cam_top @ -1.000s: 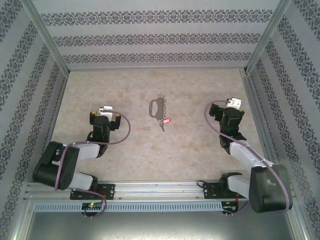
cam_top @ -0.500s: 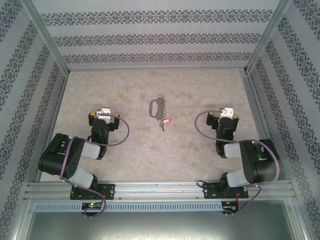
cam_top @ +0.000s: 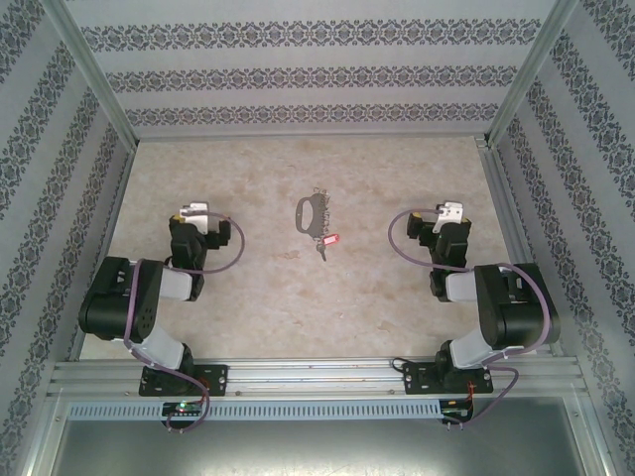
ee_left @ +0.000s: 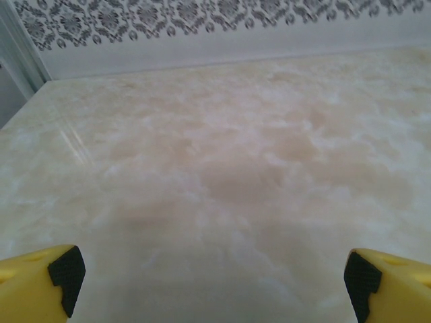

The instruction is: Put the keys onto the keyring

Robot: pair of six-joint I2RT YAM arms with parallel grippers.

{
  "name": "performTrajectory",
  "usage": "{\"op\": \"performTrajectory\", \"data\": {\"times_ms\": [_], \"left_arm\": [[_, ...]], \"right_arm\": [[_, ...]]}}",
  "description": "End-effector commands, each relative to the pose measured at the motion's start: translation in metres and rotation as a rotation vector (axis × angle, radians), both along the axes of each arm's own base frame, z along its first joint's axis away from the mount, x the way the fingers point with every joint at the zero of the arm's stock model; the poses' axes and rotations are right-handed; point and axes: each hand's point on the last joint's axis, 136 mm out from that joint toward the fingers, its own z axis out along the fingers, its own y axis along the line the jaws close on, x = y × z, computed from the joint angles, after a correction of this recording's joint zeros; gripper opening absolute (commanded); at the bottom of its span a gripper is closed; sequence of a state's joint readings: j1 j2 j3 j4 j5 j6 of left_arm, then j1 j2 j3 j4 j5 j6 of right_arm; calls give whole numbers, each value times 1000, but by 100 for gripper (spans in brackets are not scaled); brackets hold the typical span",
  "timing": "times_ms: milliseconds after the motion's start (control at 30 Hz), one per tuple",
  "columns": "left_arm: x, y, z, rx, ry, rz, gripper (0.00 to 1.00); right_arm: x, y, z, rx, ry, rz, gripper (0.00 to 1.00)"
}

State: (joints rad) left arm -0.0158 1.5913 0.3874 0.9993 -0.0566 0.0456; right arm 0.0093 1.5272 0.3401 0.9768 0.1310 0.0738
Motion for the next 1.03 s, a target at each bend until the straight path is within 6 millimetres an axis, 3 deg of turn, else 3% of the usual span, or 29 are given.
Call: {"op": "performTrajectory", "data": {"times_ms": [0,167,1000], "left_arm": [[-3,-2,-15,-75,74,-26,100],[-3,-2,-15,-78,74,-26,100],[-4,1,-15,-61,67,0,100]], "right_arm": [[4,7,6,-24,-12,18,98],[4,13,14,-88,-44,-11,98],[7,13,5,-30,-6,50,98]]}}
